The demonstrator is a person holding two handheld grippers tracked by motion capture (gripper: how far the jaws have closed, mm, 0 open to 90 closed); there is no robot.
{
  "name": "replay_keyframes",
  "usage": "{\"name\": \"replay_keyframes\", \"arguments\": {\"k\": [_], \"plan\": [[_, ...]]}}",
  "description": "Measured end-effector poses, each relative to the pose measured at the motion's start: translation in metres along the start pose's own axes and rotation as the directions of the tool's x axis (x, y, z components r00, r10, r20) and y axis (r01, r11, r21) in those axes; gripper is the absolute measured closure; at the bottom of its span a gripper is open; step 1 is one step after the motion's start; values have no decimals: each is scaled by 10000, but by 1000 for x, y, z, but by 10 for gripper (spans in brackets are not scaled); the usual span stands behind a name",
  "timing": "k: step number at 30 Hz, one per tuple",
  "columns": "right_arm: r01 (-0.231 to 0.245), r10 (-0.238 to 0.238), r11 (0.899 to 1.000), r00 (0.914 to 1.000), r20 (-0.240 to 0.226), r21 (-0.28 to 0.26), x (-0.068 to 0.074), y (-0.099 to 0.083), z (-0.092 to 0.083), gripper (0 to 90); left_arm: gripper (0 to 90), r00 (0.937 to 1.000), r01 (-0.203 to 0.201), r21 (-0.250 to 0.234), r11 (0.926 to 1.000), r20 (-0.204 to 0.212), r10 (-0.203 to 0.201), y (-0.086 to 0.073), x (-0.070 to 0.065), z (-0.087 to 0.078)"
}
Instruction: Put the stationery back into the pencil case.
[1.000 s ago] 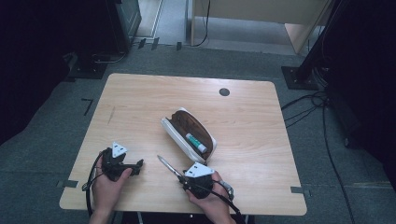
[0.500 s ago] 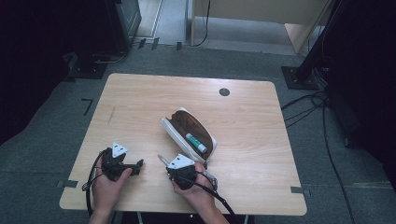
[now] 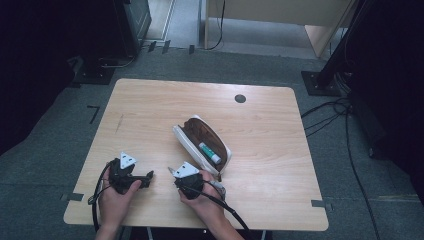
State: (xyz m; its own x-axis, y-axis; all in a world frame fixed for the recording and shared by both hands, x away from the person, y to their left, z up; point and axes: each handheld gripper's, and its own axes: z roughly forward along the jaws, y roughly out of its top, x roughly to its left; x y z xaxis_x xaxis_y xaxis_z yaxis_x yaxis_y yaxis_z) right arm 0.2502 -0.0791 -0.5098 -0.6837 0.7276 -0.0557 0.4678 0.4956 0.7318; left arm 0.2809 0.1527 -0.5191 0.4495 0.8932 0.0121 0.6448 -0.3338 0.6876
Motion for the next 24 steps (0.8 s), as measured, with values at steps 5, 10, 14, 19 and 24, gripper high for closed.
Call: {"name": "replay_keyframes", "arguments": {"k": [5, 10, 14, 19, 24], "plan": [[-88, 88, 10000, 10000, 13, 33, 1, 0, 6, 784, 23, 10000, -16, 0, 10000, 7, 16, 0, 0, 0], [-32, 31, 10000, 10000, -48, -19, 1, 0, 7, 803, 22, 10000, -25, 1, 10000, 11, 25, 0, 0, 0], [-4, 5, 9999, 10000, 84, -152, 2, 0, 4, 805, 22, 10000, -3, -1, 10000, 13, 3, 0, 0, 0], [-202, 206, 9974, 9998, 50, -695, -1, 4, -6, 806, 22, 10000, -3, -2, 10000, 13, 3, 0, 0, 0], [-348, 344, 9943, 9994, -66, -1009, -5, 7, -16, 806, 23, 10000, -7, 3, 10000, 14, 7, 0, 0, 0]]}}
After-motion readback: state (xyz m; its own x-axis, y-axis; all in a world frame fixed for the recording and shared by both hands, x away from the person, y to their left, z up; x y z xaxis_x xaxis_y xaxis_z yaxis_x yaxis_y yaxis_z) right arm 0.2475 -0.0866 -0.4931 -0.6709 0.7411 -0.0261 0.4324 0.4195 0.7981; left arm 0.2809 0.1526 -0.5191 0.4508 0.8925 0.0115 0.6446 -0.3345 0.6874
